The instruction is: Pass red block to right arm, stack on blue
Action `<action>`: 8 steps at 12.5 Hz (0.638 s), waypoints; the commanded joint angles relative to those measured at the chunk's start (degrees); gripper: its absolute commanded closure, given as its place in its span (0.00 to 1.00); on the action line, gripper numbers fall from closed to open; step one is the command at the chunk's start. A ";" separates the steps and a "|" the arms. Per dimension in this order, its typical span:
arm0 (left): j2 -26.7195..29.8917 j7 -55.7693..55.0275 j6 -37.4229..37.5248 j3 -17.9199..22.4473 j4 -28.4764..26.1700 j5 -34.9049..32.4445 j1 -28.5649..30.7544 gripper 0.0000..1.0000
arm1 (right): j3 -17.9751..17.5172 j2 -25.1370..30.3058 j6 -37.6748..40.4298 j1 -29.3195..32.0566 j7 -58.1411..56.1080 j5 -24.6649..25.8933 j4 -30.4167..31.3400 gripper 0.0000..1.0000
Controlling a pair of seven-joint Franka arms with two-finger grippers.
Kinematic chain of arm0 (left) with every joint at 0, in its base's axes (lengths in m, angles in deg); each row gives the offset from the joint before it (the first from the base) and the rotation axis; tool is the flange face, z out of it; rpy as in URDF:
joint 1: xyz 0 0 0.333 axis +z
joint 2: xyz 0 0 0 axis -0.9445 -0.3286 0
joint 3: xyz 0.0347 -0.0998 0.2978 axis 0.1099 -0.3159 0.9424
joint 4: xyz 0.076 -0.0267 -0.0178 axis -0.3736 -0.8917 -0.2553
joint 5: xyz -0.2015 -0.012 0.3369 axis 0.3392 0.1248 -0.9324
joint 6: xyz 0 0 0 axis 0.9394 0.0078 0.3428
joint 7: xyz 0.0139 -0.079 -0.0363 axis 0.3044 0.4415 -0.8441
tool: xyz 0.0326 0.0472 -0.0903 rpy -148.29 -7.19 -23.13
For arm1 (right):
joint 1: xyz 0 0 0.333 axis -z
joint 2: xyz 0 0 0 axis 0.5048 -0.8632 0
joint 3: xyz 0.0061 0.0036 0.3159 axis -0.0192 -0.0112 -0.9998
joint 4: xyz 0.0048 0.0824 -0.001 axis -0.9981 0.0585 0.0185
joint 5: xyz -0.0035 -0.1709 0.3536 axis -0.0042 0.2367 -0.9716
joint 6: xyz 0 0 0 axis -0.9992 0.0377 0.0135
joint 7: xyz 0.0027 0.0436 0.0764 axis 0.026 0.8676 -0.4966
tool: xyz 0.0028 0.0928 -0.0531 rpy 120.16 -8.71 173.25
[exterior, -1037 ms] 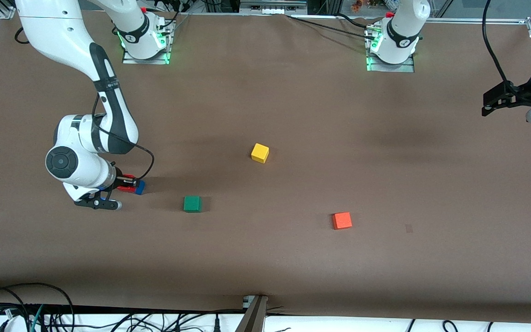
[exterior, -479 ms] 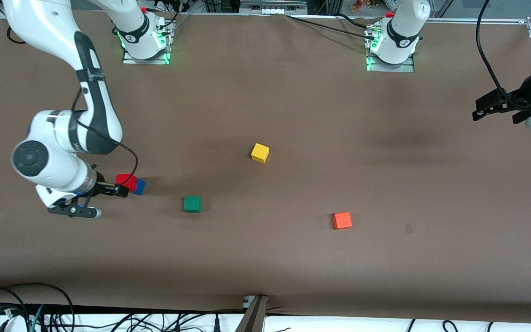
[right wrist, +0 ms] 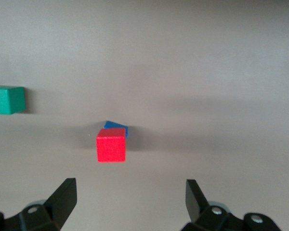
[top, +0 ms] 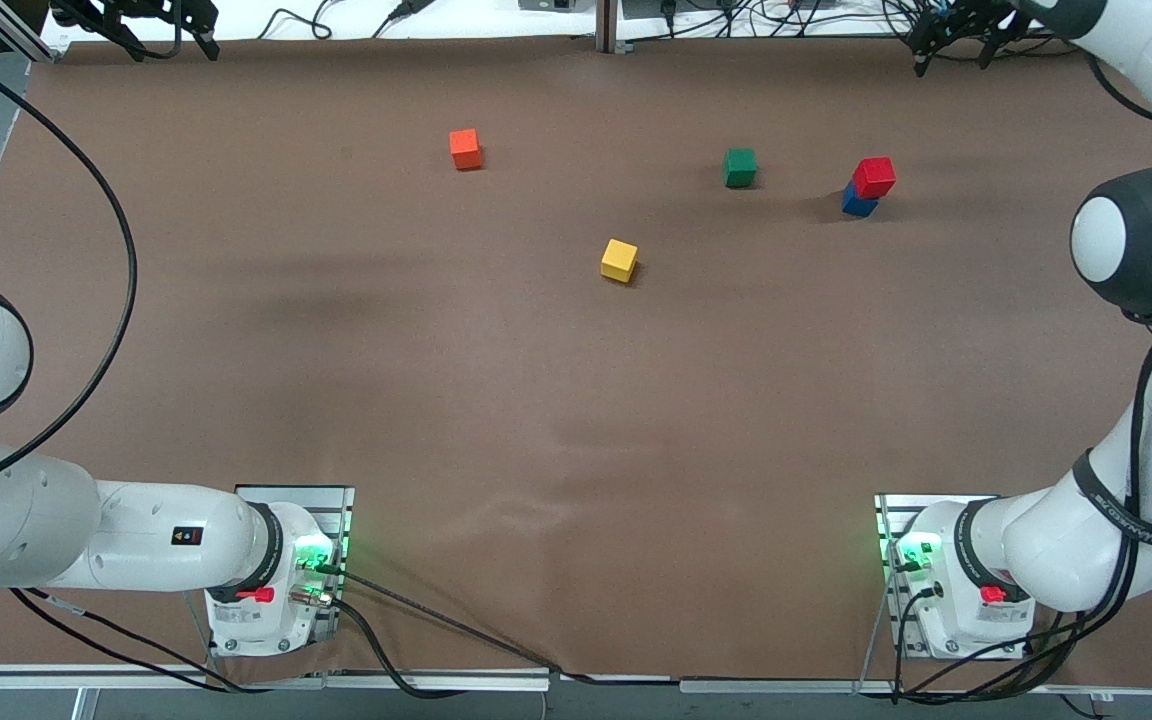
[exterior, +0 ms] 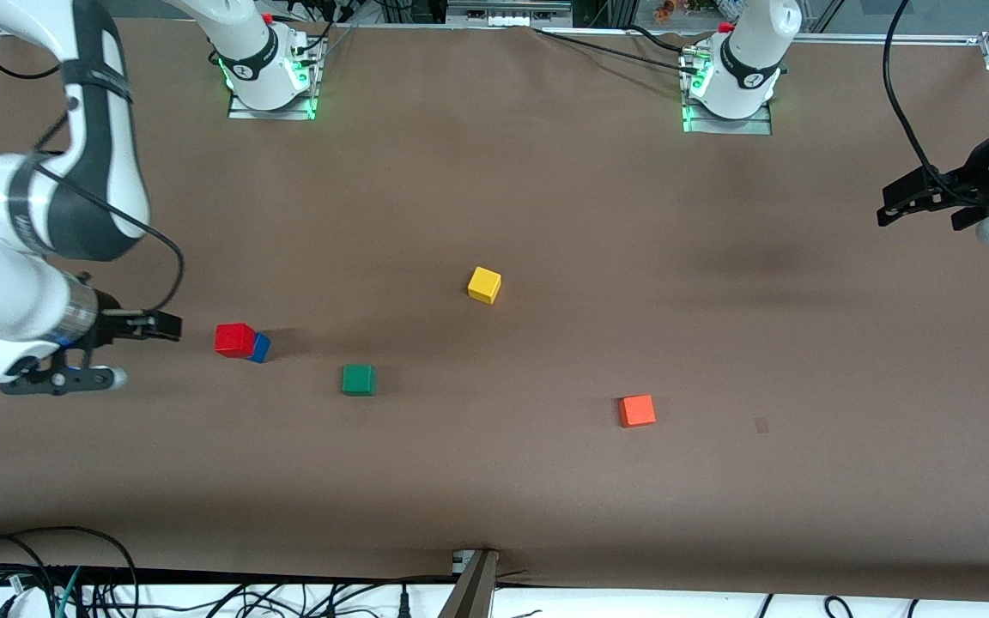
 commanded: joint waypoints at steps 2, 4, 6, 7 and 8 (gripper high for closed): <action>0.12 0.16 -0.18 -0.09 -0.47 -1.39 0.02 0.00 | -0.27 5.69 10.17 -0.20 -1.29 0.19 -0.21 0.00; 0.12 0.07 0.09 -0.09 -1.00 -1.39 0.11 0.00 | -2.02 10.78 11.95 0.85 -1.38 0.37 0.74 0.00; 0.29 0.07 0.70 -0.09 -1.61 -1.39 0.19 0.00 | -7.27 14.73 14.58 6.35 -1.56 0.54 1.63 0.00; 0.29 -0.19 1.40 -0.01 -1.53 -1.39 0.19 0.00 | -9.30 17.01 15.03 8.57 -1.56 0.54 2.41 0.00; 0.29 -0.37 1.50 -0.01 -1.53 -1.48 0.19 0.00 | -10.28 18.86 15.64 9.11 -1.56 1.24 2.94 0.00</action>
